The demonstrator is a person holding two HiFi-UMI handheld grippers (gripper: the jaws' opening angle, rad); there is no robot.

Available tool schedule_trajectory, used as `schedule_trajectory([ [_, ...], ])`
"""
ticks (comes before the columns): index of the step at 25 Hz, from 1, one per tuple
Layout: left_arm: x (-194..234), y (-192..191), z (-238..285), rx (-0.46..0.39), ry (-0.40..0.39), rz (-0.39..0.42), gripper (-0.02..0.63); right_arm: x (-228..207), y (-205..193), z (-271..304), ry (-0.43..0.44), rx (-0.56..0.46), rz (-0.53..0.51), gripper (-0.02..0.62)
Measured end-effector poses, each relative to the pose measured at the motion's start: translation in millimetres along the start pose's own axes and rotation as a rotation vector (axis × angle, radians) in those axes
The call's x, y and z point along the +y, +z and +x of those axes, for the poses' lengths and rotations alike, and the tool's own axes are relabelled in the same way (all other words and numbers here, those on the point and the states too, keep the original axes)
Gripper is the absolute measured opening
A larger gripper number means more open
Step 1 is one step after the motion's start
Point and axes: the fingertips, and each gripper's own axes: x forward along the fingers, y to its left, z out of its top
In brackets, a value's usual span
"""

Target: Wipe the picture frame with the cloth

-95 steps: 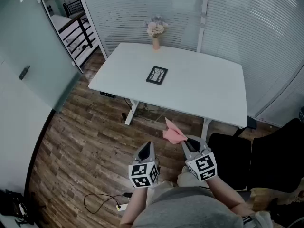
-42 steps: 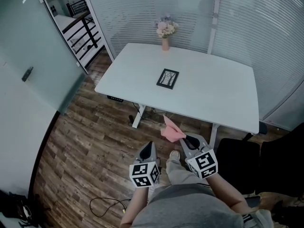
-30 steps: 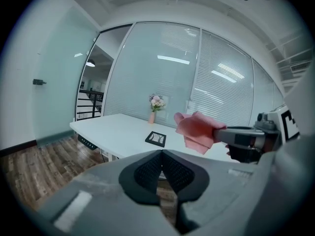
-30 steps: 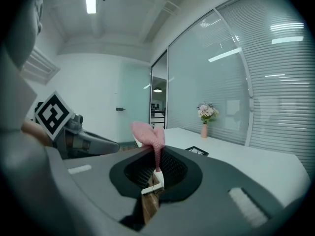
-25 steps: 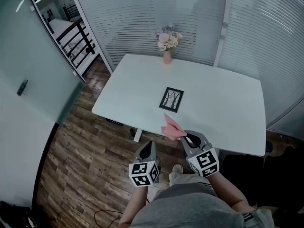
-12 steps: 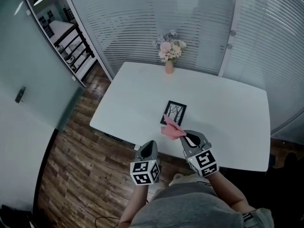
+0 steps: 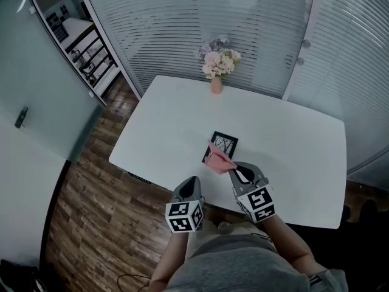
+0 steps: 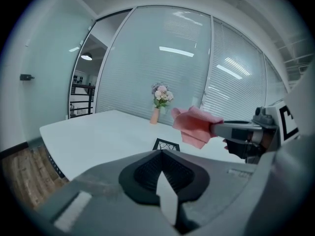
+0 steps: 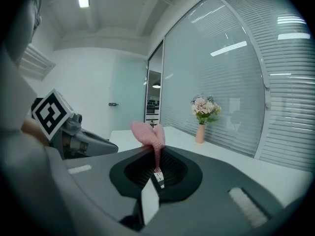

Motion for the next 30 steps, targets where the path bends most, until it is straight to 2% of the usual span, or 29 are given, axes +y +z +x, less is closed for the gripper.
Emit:
schedule_trajectory([
  [10,5.7,-12.0,33.8,0.057,-0.023,-0.006,0.002,-12.0,-19.2,29.7,-0.002,0.076,-0.03,0.017],
  [15,9.8,-16.4,53.8,0.093,-0.054,0.02,0.002,-13.0,-36.8,50.0,-0.002,0.132,-0.055,0.017],
  [30,20.2,-30.8,103.7,0.217,-0.134,0.066,0.002,-2.9,-76.2,93.7,0.033,0.287,-0.236,0.017],
])
